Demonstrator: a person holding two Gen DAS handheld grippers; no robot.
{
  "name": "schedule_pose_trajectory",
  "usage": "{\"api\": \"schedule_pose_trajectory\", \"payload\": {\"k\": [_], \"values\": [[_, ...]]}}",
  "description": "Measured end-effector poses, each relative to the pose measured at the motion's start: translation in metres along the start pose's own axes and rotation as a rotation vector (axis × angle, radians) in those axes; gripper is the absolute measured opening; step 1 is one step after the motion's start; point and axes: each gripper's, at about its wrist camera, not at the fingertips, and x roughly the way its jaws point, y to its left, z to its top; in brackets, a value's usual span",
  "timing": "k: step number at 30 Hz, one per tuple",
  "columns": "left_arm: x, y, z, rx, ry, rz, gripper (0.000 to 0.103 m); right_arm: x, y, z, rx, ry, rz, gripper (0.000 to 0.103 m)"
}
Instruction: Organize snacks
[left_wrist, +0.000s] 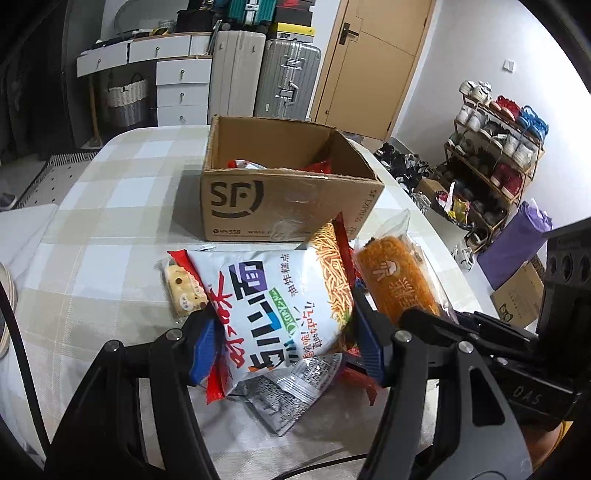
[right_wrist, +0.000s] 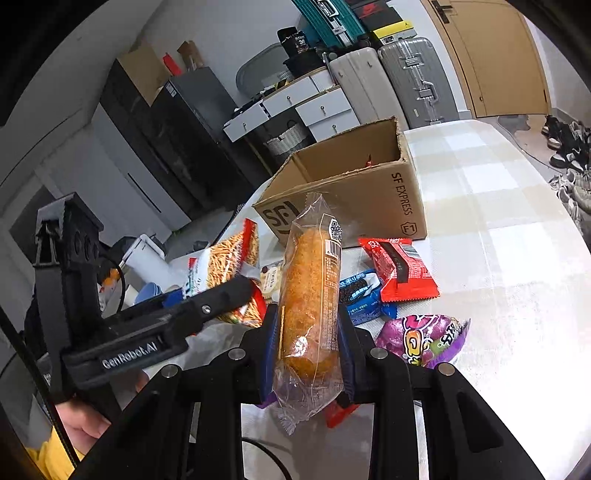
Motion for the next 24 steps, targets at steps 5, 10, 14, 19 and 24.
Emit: {"api": "schedule_pose_trajectory", "payload": {"k": [5, 10, 14, 19, 24], "values": [[-0.001, -0.004, -0.004, 0.015, 0.009, 0.009, 0.061, -0.003, 0.001, 0.0, 0.004, -0.006, 0.0, 0.029], [-0.001, 0.002, -0.001, 0.012, 0.009, 0.02, 0.061, -0.005, -0.002, 0.006, 0.031, -0.028, 0.023, 0.029], [-0.002, 0.008, 0.001, 0.01, 0.012, 0.044, 0.061, -0.01, 0.001, 0.011, 0.025, -0.056, 0.012, 0.029], [-0.011, 0.018, 0.009, 0.004, -0.011, 0.029, 0.061, -0.011, 0.0, 0.02, 0.048, -0.065, 0.034, 0.029], [-0.04, 0.032, 0.025, -0.029, -0.095, -0.007, 0.061, -0.027, 0.001, 0.038, 0.055, -0.116, 0.072, 0.029]]}}
